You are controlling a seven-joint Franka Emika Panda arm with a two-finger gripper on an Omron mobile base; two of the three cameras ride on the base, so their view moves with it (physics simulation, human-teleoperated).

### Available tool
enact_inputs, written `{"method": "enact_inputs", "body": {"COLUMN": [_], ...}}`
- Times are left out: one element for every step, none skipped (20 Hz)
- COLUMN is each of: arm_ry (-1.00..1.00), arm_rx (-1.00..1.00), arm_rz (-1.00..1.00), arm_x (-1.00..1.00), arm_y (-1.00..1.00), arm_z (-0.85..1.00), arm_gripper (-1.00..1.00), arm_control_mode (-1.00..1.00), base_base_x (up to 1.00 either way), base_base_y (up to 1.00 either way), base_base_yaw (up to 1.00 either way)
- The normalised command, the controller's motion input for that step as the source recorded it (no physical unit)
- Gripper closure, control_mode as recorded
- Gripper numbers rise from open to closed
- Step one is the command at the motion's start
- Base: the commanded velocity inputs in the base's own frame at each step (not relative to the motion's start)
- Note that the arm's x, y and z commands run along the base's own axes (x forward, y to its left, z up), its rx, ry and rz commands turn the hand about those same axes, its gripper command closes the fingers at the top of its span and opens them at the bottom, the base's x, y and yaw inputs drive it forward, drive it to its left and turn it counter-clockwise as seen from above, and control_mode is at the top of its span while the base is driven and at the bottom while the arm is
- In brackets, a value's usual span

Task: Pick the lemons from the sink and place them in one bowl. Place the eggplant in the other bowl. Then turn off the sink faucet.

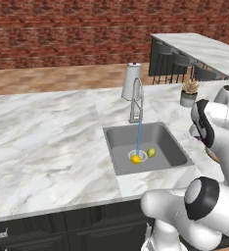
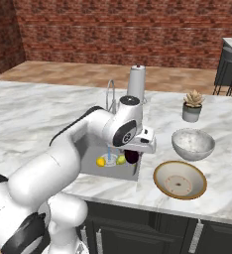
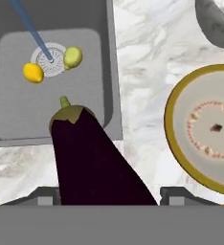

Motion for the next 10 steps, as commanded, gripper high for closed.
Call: {"method": "enact_inputs", "body": {"arm_ry": [0.00,0.00,0.00,0.00,0.00,0.00,0.02,0.00,0.08,0.03], "arm_rx": [0.00,0.00,0.00,0.00,0.00,0.00,0.00,0.00,0.00,0.00], "arm_rz": [-0.11,-0.11,-0.13,-0.15,-0.15,-0.14,-0.12,-0.09,-0.08,-0.04], "arm_x": [-1.00,-0.94,-0.82,-0.76,-0.61,-0.54,-0.18,0.00,0.11,0.24], "arm_y": [-0.81,-0.83,-0.86,-0.88,-0.86,-0.83,-0.70,-0.59,-0.49,-0.52], "arm_z": [0.24,0.29,0.34,0.42,0.46,0.42,0.20,0.00,-0.01,-0.03], "arm_gripper": [1.00,1.00,1.00,1.00,1.00,1.00,1.00,1.00,1.00,1.00], "arm_control_mode": [-1.00,-1.00,-1.00,-1.00,-1.00,-1.00,-1.00,-1.00,-1.00,-1.00], "base_base_x": [0.00,0.00,0.00,0.00,0.00,0.00,0.00,0.00,0.00,0.00], "base_base_y": [0.00,0.00,0.00,0.00,0.00,0.00,0.00,0.00,0.00,0.00], "base_base_yaw": [0.00,0.00,0.00,0.00,0.00,0.00,0.00,0.00,0.00,0.00]}}
